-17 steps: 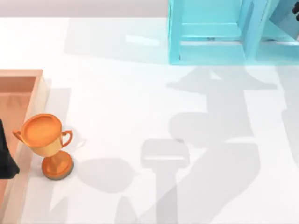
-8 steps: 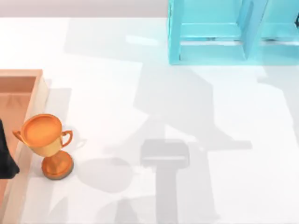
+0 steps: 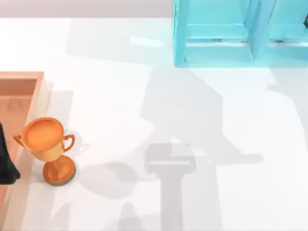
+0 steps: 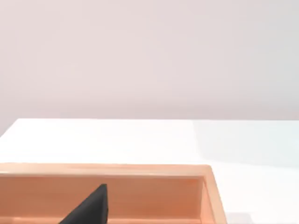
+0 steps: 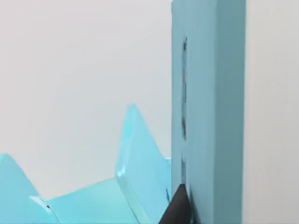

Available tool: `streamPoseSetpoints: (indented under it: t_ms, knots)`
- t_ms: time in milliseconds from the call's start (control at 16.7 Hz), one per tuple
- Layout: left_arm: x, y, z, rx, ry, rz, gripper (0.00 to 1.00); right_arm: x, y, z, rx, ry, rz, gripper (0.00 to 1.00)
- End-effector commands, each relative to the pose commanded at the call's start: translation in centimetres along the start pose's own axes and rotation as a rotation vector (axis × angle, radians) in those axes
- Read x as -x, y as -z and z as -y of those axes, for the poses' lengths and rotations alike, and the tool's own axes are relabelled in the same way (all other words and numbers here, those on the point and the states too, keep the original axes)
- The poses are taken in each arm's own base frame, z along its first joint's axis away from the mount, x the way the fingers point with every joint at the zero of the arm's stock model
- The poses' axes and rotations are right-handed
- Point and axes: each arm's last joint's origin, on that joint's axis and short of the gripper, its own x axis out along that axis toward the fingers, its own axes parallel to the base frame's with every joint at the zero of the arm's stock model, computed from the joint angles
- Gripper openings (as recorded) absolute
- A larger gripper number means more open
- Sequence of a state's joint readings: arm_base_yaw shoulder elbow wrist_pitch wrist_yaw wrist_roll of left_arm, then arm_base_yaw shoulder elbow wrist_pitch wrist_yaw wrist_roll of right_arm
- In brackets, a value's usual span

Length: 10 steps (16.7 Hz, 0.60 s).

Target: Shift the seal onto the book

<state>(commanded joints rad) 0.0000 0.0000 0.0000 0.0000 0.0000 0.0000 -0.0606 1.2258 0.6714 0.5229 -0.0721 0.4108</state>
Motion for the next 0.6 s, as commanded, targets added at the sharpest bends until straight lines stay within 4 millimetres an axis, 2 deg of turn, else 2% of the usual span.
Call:
streamPoseSetpoints:
  t_ms: [120,300,420,600]
  knots:
    - [0.0,0.0,0.0,0.000,0.000,0.000,1.00,-0.6,0.4,-0.7,0.033,-0.007,-0.006,0.00]
    - [0.0,0.0,0.0,0.000,0.000,0.000,1.00,-2.2,2.4,-3.2,0.166,-0.037,-0.041,0.00]
    - [0.0,0.0,0.0,0.000,0.000,0.000,1.00,-3.3,4.8,-5.8,0.314,-0.071,-0.078,0.00]
    - [0.0,0.0,0.0,0.000,0.000,0.000,1.00,-3.9,9.7,-10.7,0.620,-0.143,-0.136,0.00]
